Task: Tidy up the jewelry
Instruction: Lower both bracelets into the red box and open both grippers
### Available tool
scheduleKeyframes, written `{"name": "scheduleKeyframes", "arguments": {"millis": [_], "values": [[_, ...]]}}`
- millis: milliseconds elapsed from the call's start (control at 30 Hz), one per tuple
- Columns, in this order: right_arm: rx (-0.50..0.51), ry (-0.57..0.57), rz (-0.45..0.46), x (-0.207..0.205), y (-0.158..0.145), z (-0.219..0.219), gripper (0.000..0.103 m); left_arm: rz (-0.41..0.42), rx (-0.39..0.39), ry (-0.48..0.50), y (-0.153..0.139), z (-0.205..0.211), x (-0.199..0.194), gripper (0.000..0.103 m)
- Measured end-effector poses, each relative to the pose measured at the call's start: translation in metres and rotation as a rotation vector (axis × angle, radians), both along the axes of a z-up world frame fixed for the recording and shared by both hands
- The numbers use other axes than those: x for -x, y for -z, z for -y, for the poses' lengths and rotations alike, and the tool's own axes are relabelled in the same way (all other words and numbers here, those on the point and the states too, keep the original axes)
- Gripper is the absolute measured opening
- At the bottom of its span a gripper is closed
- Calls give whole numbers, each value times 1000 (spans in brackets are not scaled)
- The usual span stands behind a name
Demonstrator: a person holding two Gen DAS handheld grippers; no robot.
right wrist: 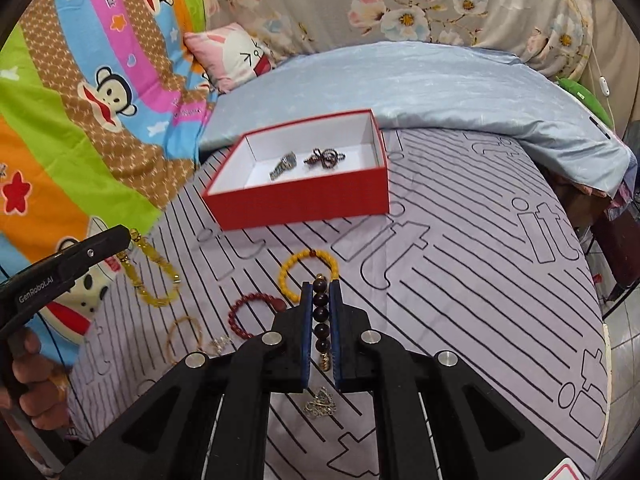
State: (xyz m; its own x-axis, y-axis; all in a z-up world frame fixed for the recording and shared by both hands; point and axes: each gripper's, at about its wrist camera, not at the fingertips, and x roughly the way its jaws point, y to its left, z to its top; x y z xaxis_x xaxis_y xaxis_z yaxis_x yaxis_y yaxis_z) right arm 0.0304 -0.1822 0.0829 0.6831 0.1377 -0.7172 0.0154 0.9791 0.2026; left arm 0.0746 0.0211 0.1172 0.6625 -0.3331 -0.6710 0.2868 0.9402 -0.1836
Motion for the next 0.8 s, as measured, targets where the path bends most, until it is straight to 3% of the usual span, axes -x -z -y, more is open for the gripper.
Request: {"name": "scheduleKeyframes", "arguments": {"millis": [333,800], "values": [[19,-15,73,-22,-37,2,7,74,8,41,-36,21,-20,9],[26,-28,122,-104,-58,11,7,116,4,56,-52,53,-95,9]]}}
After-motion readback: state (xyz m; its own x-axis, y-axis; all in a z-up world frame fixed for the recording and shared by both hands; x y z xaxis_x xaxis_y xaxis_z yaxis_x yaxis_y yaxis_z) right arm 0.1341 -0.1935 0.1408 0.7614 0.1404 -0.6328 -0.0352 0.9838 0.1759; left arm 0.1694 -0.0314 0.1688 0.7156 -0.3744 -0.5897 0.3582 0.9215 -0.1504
